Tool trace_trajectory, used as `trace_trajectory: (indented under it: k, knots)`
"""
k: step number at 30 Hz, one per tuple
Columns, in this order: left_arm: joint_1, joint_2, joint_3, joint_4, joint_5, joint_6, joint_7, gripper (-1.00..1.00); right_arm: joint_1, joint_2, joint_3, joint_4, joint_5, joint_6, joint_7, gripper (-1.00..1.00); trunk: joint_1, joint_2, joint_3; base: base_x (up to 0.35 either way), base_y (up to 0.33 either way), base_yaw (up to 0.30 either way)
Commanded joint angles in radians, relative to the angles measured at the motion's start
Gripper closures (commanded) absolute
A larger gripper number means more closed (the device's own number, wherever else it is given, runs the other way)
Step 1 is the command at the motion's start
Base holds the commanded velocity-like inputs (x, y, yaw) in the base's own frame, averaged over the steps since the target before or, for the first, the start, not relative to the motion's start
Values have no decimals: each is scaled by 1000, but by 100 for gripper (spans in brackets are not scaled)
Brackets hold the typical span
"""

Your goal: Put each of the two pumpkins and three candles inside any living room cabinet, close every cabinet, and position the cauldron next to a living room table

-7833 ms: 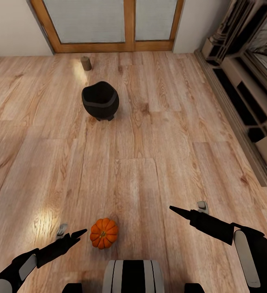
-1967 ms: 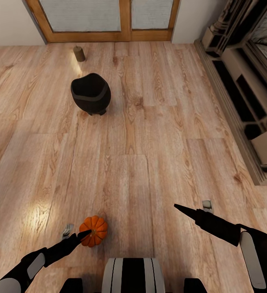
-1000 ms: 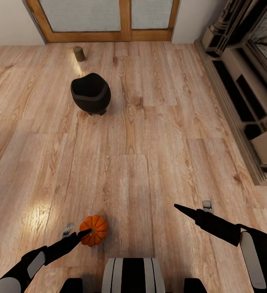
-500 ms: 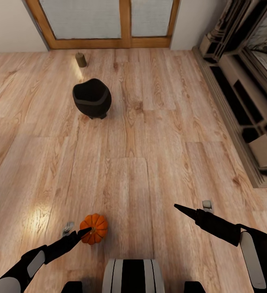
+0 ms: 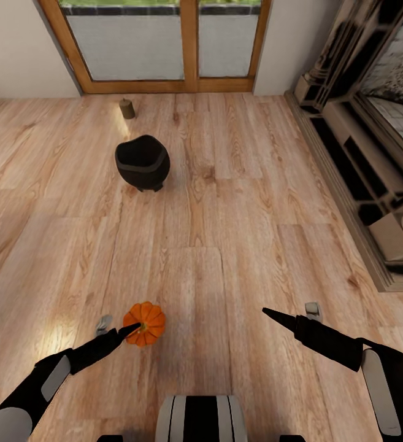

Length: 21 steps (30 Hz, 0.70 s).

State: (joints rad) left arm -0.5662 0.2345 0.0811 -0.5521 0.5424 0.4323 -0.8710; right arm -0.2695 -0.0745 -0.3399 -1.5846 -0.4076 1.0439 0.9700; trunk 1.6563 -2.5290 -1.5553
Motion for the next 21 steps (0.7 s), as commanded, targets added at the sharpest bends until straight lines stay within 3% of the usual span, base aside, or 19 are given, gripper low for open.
trace_trajectory:
  k: [1,8,12,16,21]
  knots:
    - [0,0,0,-12,-4,18,-2,100,-1,0,-1,0,4,3,6,-100,0,0,3,0,0,0]
    - [-1,3,6,-108,0,184,-8,100,-1,-2,-1,2,7,3,1,-100,-4,2,30,0,0,0]
    - [-5,2,10,-174,37,255,-8,100,-2,0,0,3,10,3,-4,-100,-5,3,46,0,0,0]
    - [-5,-1,11,-244,56,287,-6,100,-2,3,-2,3,9,3,-5,-100,-7,4,61,0,0,0]
    - [-3,0,10,-271,60,295,-1,100,-2,5,-2,2,8,3,-6,-100,-9,5,81,0,0,0]
